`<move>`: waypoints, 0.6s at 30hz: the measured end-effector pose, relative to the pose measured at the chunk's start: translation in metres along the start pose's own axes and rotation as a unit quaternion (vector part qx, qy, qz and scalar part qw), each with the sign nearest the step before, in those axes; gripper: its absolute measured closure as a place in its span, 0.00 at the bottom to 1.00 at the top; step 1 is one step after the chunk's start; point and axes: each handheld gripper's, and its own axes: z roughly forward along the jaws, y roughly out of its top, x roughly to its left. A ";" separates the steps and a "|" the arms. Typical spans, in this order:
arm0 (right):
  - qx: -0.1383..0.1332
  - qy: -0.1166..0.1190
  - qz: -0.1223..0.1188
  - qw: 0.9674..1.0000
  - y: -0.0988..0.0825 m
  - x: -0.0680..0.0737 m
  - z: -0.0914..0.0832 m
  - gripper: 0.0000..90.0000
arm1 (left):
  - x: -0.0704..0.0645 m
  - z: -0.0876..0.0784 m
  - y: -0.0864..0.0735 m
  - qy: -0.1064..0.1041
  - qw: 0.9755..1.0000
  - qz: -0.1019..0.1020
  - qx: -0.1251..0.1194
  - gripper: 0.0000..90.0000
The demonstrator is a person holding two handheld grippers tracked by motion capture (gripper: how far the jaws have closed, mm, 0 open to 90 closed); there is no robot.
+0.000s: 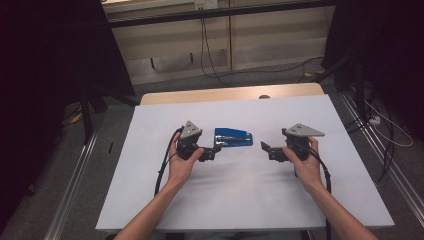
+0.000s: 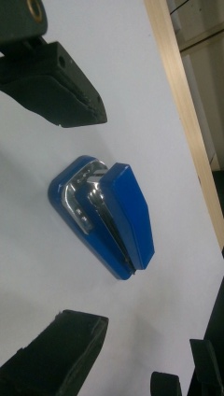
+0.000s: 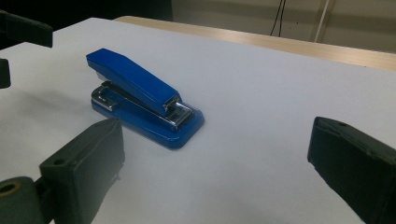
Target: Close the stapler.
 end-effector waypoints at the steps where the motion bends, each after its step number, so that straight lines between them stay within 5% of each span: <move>1: 0.000 0.001 0.000 1.000 0.000 0.000 -0.001 0.04 | 0.001 -0.002 -0.001 -0.003 1.000 -0.001 -0.001 0.05; 6: 0.008 -0.004 -0.005 1.000 -0.003 0.003 -0.006 0.05 | 0.001 -0.014 -0.006 0.015 1.000 0.010 0.008 0.05; 18: -0.017 -0.024 -0.009 1.000 0.000 0.007 -0.023 0.05 | 0.005 -0.049 -0.023 0.052 0.999 -0.003 -0.011 0.05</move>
